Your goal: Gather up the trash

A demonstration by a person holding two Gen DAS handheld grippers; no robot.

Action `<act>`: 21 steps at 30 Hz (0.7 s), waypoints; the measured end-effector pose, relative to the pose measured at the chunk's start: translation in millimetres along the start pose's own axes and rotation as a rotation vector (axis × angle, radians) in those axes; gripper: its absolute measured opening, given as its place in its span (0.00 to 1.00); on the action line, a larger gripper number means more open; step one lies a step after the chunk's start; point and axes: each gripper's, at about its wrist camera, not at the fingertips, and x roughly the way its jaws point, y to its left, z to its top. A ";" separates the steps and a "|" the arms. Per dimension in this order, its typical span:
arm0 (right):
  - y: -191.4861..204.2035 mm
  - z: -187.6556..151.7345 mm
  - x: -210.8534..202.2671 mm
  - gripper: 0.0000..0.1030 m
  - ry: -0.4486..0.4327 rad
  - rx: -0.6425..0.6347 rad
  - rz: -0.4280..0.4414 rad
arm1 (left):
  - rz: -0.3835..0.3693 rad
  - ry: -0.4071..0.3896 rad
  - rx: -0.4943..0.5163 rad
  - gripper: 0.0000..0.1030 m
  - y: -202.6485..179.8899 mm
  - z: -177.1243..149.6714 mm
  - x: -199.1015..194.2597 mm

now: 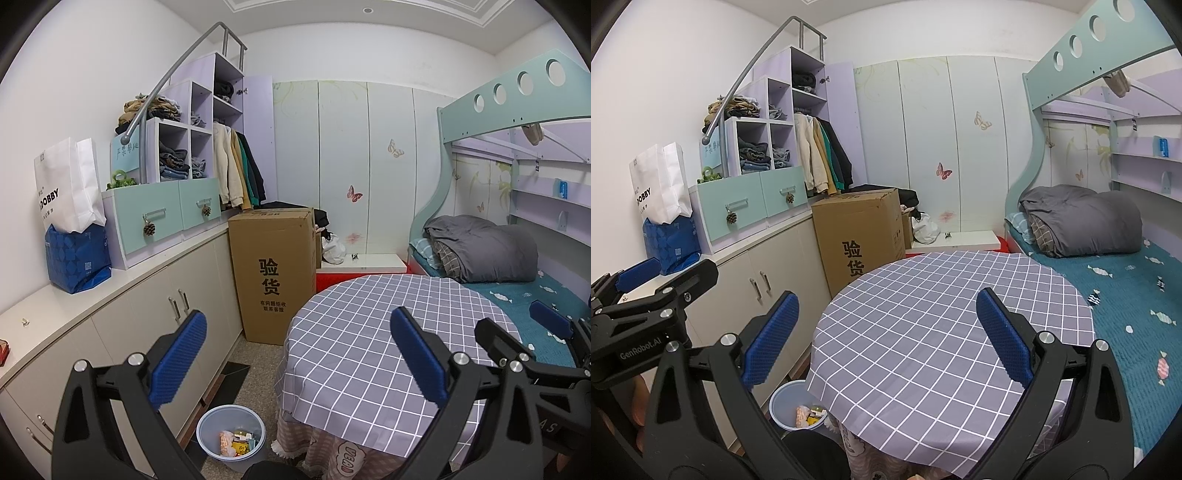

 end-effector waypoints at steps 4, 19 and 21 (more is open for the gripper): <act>-0.3 0.2 0.0 0.92 0.001 0.001 -0.001 | 0.000 0.000 0.000 0.95 -0.2 0.0 0.0; 2.4 -7.3 2.2 0.92 0.008 0.001 -0.006 | -0.001 0.005 0.004 0.95 6.3 -2.6 2.6; 2.6 -7.1 2.1 0.92 0.008 0.001 -0.007 | -0.002 0.006 0.004 0.95 6.5 -2.8 2.9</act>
